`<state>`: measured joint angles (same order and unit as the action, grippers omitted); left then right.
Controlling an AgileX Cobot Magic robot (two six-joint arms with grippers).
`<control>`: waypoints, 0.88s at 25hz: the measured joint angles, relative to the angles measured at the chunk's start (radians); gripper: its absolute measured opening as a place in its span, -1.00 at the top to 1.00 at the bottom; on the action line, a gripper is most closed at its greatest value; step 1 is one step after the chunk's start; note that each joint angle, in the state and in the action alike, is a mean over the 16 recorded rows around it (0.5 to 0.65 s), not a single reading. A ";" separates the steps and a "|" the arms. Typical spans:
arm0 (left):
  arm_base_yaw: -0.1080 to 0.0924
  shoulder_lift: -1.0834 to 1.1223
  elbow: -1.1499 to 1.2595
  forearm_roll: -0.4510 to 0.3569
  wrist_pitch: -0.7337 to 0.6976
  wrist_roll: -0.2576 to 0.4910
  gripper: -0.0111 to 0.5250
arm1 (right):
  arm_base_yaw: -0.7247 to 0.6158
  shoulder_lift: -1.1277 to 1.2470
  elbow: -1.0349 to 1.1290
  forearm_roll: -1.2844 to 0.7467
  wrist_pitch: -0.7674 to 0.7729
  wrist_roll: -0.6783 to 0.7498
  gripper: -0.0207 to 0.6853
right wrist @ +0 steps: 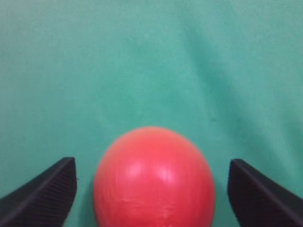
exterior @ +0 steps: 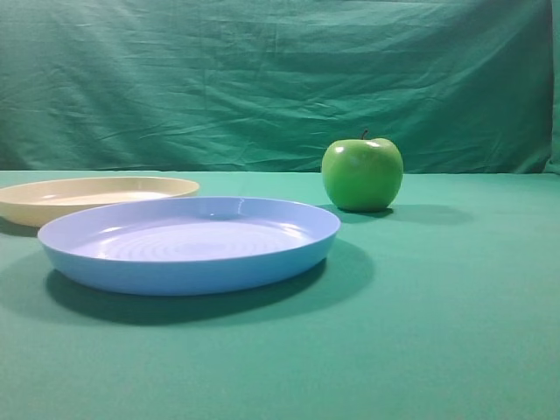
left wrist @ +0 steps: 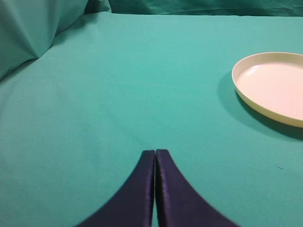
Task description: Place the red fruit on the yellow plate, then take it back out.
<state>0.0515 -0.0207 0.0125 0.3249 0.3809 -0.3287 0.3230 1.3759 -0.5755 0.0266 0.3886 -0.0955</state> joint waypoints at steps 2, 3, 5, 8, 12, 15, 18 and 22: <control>0.000 0.000 0.000 0.000 0.000 0.000 0.96 | 0.000 -0.008 -0.035 0.000 0.043 0.000 -0.77; 0.000 0.000 0.000 0.000 0.000 0.000 0.96 | 0.000 -0.015 -0.056 0.000 0.069 0.000 -0.82; 0.000 0.000 0.000 0.000 0.000 0.000 0.96 | 0.000 -0.032 -0.101 -0.001 0.128 0.000 -0.89; 0.000 0.000 0.000 0.000 0.000 0.000 0.96 | 0.000 -0.067 -0.174 -0.001 0.226 0.000 -0.87; 0.000 0.000 0.000 0.000 0.000 0.000 0.96 | 0.000 -0.136 -0.258 -0.001 0.352 0.000 -0.62; 0.000 0.000 0.000 0.000 0.000 0.000 0.96 | 0.000 -0.205 -0.303 -0.001 0.433 0.000 -0.30; 0.000 0.000 0.000 0.000 0.000 0.000 0.96 | 0.000 -0.285 -0.329 0.000 0.500 0.000 0.05; 0.000 0.000 0.000 0.000 0.000 0.000 0.96 | 0.000 -0.406 -0.341 0.003 0.562 0.000 0.51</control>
<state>0.0515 -0.0207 0.0125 0.3249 0.3809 -0.3287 0.3230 0.9704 -0.9162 0.0300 0.9508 -0.0956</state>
